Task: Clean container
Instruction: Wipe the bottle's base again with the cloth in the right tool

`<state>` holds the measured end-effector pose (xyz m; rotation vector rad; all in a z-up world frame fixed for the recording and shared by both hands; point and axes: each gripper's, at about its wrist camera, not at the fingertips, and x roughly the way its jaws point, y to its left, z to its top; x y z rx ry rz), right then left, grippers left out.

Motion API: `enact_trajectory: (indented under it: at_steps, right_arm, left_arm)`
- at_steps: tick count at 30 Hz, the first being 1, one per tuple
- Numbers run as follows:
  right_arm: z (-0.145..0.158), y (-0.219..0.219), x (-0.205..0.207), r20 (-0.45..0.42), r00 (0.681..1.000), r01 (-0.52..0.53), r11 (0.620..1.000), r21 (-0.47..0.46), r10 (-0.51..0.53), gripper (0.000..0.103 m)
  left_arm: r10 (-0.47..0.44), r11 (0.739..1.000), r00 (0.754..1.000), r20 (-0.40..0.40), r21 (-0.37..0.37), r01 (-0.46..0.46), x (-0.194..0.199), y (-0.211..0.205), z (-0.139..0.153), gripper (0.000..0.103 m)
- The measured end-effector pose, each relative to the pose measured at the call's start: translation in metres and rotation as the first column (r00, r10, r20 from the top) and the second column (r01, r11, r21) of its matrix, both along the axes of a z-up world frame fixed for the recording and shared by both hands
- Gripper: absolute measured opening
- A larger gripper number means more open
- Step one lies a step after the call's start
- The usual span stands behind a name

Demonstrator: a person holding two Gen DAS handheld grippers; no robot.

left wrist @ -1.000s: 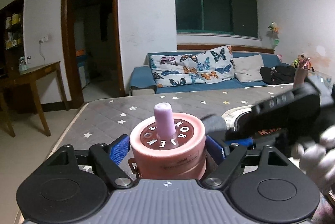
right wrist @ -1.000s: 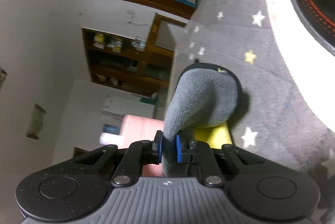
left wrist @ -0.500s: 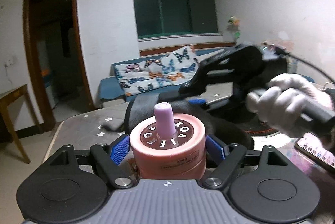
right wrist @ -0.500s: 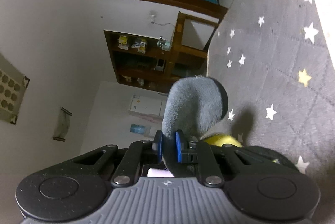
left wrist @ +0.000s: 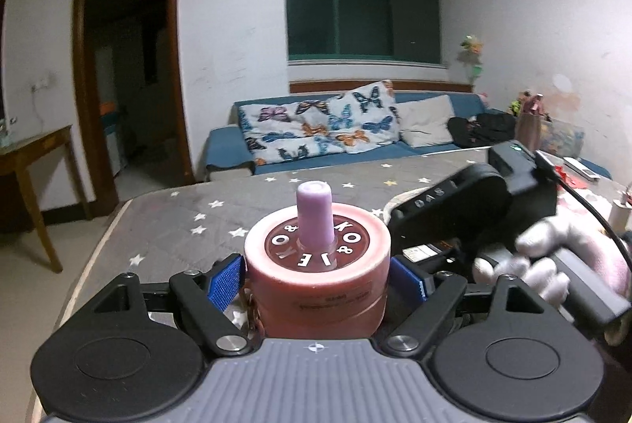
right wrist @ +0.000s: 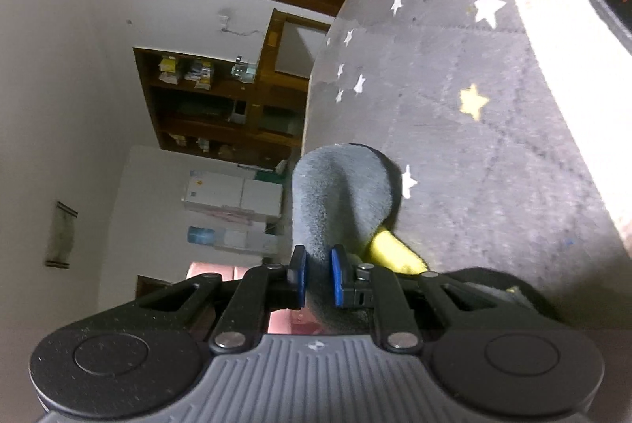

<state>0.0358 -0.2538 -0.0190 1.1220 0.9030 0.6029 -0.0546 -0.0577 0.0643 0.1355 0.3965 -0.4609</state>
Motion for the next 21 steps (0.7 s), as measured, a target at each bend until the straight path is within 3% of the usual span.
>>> enact_trajectory:
  at_steps: [7, 16, 21]
  right_arm:
    - [0.016, -0.005, -0.026, 0.038, 0.999, 0.0, 0.999, -0.049, 0.002, 0.013]
    - [0.065, -0.007, -0.021, 0.158, 0.987, -0.031, 0.998, 0.051, 0.022, 0.014]
    - [0.062, 0.002, -0.005, 0.141, 0.989, -0.062, 0.995, 0.078, 0.051, 0.014]
  left_arm:
    - [-0.026, 0.999, 0.999, 0.025, 0.02, 0.026, -0.003, 0.004, 0.002, 0.081]
    - [-0.105, 0.994, 0.994, 0.042, 0.032, 0.104, -0.007, 0.012, -0.001, 0.081]
    - [-0.109, 0.994, 0.993, 0.046, 0.031, 0.108, -0.008, 0.012, -0.001, 0.081]
